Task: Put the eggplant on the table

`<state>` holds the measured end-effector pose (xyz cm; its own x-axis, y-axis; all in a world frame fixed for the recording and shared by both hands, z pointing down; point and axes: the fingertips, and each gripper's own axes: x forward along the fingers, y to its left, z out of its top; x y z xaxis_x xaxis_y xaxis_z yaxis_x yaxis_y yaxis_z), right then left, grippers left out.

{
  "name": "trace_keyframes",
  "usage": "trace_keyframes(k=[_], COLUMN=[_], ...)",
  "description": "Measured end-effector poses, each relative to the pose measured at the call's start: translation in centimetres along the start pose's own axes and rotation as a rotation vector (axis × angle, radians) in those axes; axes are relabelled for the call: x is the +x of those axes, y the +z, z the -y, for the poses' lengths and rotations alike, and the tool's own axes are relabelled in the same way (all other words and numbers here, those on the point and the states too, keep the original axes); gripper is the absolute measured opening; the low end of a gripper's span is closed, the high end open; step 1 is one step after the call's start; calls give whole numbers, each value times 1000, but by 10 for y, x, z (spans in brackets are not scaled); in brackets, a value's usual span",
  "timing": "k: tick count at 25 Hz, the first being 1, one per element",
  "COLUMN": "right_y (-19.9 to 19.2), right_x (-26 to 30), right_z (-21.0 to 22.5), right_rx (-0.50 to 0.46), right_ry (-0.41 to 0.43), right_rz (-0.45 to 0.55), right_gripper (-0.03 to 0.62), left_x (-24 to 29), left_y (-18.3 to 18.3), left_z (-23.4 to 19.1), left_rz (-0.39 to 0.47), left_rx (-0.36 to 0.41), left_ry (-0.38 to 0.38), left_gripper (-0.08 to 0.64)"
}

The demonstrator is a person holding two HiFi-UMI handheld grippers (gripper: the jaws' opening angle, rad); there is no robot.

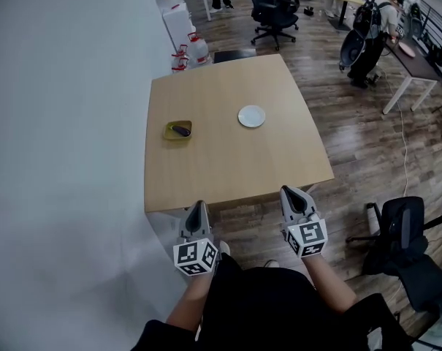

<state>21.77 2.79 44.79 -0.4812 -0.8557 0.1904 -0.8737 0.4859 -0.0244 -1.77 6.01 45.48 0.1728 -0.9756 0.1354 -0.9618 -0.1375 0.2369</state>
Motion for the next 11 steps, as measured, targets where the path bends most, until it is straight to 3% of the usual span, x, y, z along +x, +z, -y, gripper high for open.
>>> trace_keyframes(k=[11], right_y=[-30], right_x=[-43], right_z=[19], right_rx=[9], right_ry=[34], right_rz=[-23], right_gripper=[60], left_x=[-45], left_y=[-24], left_z=[28], left_rz=[-23], left_rx=[20], left_ry=[67], left_gripper=[15])
